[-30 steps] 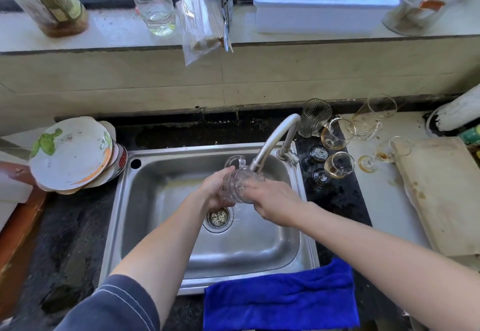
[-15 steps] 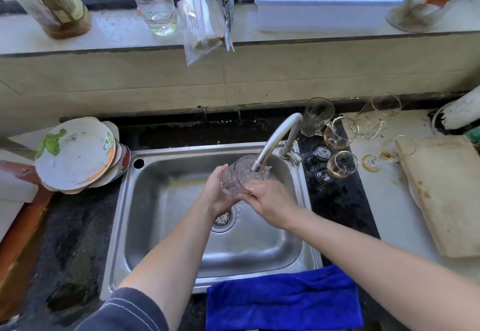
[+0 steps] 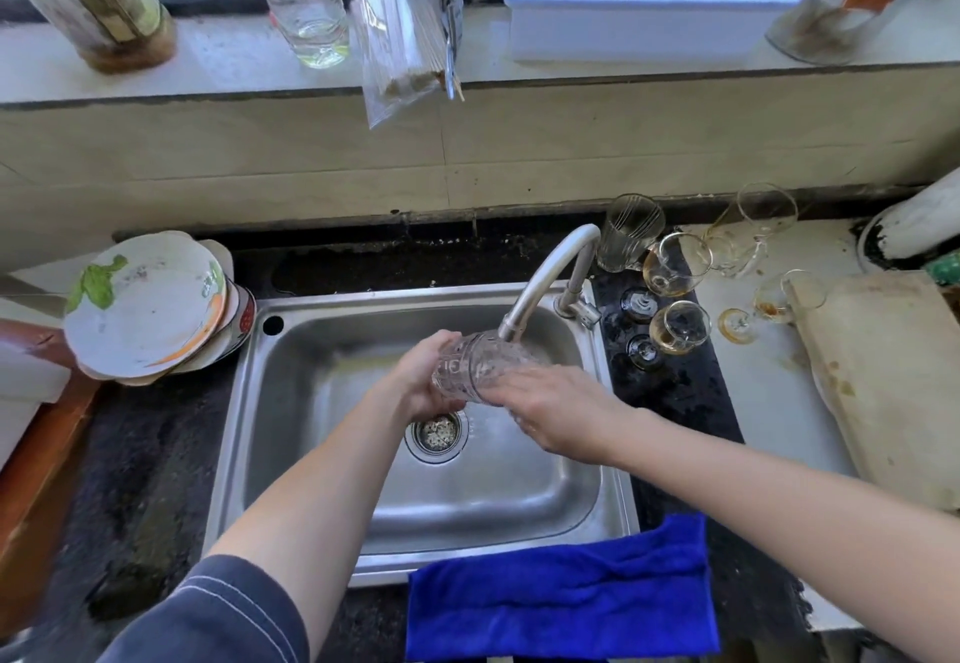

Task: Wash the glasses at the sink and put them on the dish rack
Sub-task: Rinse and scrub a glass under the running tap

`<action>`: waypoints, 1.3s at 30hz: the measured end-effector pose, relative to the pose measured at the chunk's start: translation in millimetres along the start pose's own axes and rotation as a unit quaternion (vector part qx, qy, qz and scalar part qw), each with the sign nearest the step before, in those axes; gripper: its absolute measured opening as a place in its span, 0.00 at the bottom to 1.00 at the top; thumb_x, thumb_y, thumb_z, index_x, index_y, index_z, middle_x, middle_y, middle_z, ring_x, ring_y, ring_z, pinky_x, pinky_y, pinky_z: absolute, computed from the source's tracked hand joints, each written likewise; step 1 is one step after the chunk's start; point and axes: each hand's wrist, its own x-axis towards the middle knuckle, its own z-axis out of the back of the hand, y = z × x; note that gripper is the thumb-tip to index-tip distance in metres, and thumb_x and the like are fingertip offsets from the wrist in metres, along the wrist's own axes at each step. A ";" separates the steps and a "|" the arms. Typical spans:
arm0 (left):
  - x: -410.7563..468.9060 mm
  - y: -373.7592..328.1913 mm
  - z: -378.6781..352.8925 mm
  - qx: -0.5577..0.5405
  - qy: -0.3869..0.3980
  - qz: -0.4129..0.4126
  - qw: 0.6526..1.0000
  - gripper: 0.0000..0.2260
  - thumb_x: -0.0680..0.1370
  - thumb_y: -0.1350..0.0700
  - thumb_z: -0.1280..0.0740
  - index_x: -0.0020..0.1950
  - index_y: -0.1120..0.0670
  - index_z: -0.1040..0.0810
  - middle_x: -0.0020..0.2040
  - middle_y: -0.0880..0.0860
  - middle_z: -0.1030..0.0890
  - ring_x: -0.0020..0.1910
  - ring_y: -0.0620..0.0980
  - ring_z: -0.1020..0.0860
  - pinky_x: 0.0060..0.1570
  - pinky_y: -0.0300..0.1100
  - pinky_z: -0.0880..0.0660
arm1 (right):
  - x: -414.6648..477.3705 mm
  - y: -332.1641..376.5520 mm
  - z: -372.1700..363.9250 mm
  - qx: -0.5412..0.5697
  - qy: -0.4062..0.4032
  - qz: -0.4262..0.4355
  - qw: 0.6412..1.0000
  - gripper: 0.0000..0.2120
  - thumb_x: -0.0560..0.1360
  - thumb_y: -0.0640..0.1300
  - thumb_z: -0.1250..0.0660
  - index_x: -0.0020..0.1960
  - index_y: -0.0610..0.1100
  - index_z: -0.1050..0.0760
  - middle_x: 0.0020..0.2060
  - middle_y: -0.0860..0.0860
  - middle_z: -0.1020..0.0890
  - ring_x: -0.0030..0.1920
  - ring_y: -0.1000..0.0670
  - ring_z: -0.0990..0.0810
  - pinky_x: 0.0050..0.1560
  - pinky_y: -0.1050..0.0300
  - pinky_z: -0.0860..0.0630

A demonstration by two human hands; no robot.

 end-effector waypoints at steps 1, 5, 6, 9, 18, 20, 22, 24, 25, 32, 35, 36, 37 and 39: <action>0.3 -0.7 1.4 0.007 -0.005 0.003 1.000 0.12 0.74 0.45 0.39 0.45 0.51 0.22 0.38 0.51 0.22 0.33 0.50 0.25 0.34 0.40 0.30 | -1.9 -6.0 -3.2 -0.006 -0.014 0.018 1.000 0.24 0.68 0.34 0.30 0.63 0.44 0.23 0.61 0.47 0.19 0.62 0.47 0.21 0.56 0.50 0.22; 0.1 -1.8 -6.9 0.021 0.004 0.018 1.000 0.10 0.74 0.47 0.39 0.38 0.52 0.24 0.31 0.50 0.24 0.26 0.48 0.26 0.29 0.36 0.30 | 18.1 6.2 -0.4 -0.021 0.023 -0.034 0.999 0.21 0.73 0.33 0.38 0.65 0.42 0.26 0.66 0.45 0.24 0.66 0.44 0.26 0.56 0.48 0.24; -1.7 -0.5 -6.7 0.016 0.009 0.022 1.000 0.11 0.75 0.48 0.39 0.38 0.52 0.24 0.30 0.49 0.25 0.25 0.48 0.26 0.27 0.35 0.30 | 17.4 8.4 0.8 -0.003 0.030 -0.030 0.999 0.22 0.75 0.33 0.40 0.67 0.43 0.27 0.68 0.46 0.25 0.68 0.45 0.28 0.60 0.48 0.26; -7.7 0.2 -1.5 0.011 0.030 0.040 0.999 0.15 0.78 0.50 0.42 0.36 0.55 0.24 0.27 0.51 0.23 0.22 0.48 0.25 0.23 0.34 0.28 | 2.4 -4.5 1.4 0.004 0.005 0.045 0.999 0.24 0.71 0.31 0.34 0.65 0.45 0.24 0.62 0.48 0.20 0.64 0.46 0.23 0.56 0.46 0.22; -9.6 12.6 -2.8 -0.109 0.076 -0.016 0.991 0.24 0.76 0.38 0.39 0.64 0.54 0.24 0.59 0.57 0.22 0.57 0.56 0.26 0.60 0.51 0.31 | 22.6 10.8 14.2 0.118 0.003 -0.131 0.984 0.11 0.79 0.52 0.38 0.59 0.54 0.21 0.56 0.52 0.18 0.57 0.47 0.22 0.53 0.50 0.25; -11.3 12.9 -10.1 -0.158 0.064 -0.040 0.985 0.24 0.77 0.41 0.41 0.62 0.57 0.23 0.57 0.59 0.20 0.55 0.58 0.24 0.56 0.51 0.27 | 27.9 15.8 15.1 0.143 -0.020 -0.150 0.978 0.11 0.78 0.53 0.37 0.57 0.57 0.20 0.56 0.53 0.18 0.57 0.47 0.22 0.54 0.48 0.25; -9.8 11.6 -13.6 -0.163 0.046 -0.058 0.984 0.21 0.78 0.45 0.44 0.57 0.59 0.22 0.51 0.60 0.19 0.49 0.58 0.22 0.51 0.49 0.26 | 24.5 17.0 15.2 0.129 0.017 -0.131 0.983 0.12 0.78 0.54 0.38 0.58 0.56 0.21 0.56 0.54 0.18 0.58 0.46 0.22 0.54 0.48 0.25; -11.9 9.6 -9.7 -0.148 0.022 -0.061 0.987 0.16 0.77 0.47 0.43 0.52 0.57 0.23 0.46 0.58 0.20 0.41 0.56 0.22 0.44 0.46 0.27 | 10.0 9.4 20.7 0.103 0.075 -0.084 0.988 0.14 0.78 0.50 0.40 0.62 0.52 0.24 0.59 0.53 0.20 0.61 0.47 0.24 0.56 0.50 0.25; -12.8 9.2 -7.4 -0.136 0.016 -0.055 0.989 0.15 0.76 0.47 0.42 0.52 0.56 0.23 0.45 0.57 0.21 0.40 0.56 0.23 0.42 0.46 0.27 | 3.6 4.3 23.6 0.092 0.089 -0.064 0.990 0.16 0.77 0.45 0.41 0.63 0.49 0.25 0.62 0.52 0.22 0.62 0.48 0.25 0.58 0.50 0.26; -14.7 3.6 -9.1 -0.047 0.005 -0.017 0.999 0.13 0.76 0.48 0.43 0.46 0.54 0.23 0.40 0.54 0.23 0.35 0.53 0.25 0.36 0.43 0.28 | 10.6 11.2 14.9 0.008 0.118 -0.013 0.993 0.24 0.73 0.32 0.42 0.68 0.44 0.29 0.67 0.49 0.25 0.68 0.47 0.30 0.66 0.50 0.31; -19.5 6.0 -6.3 -0.036 0.017 -0.008 0.999 0.12 0.76 0.49 0.43 0.44 0.54 0.23 0.36 0.54 0.24 0.31 0.53 0.26 0.32 0.41 0.29 | 4.5 2.5 18.8 0.045 0.116 -0.012 0.992 0.22 0.73 0.35 0.40 0.65 0.47 0.26 0.66 0.52 0.24 0.68 0.49 0.30 0.61 0.50 0.28; -23.2 4.6 -12.0 -0.023 0.022 -0.006 0.999 0.12 0.75 0.49 0.42 0.43 0.54 0.23 0.34 0.54 0.25 0.29 0.53 0.27 0.30 0.40 0.30 | 7.4 5.7 21.1 0.050 0.120 -0.036 0.991 0.19 0.73 0.36 0.40 0.62 0.47 0.25 0.63 0.51 0.23 0.64 0.48 0.27 0.57 0.51 0.27; -24.5 2.9 -17.4 -0.011 0.022 -0.008 1.000 0.11 0.74 0.50 0.42 0.42 0.55 0.24 0.32 0.54 0.26 0.27 0.53 0.28 0.29 0.39 0.31 | 12.6 9.9 22.5 0.053 0.129 -0.067 0.988 0.15 0.72 0.37 0.39 0.57 0.47 0.26 0.58 0.50 0.22 0.59 0.47 0.25 0.52 0.52 0.26; -25.9 1.2 -21.5 -0.006 0.018 -0.011 1.000 0.10 0.74 0.51 0.42 0.41 0.55 0.24 0.30 0.54 0.27 0.25 0.53 0.29 0.27 0.39 0.32 | 19.1 17.5 23.1 0.076 0.160 -0.103 0.979 0.07 0.72 0.38 0.39 0.49 0.45 0.29 0.49 0.50 0.24 0.50 0.45 0.24 0.45 0.53 0.27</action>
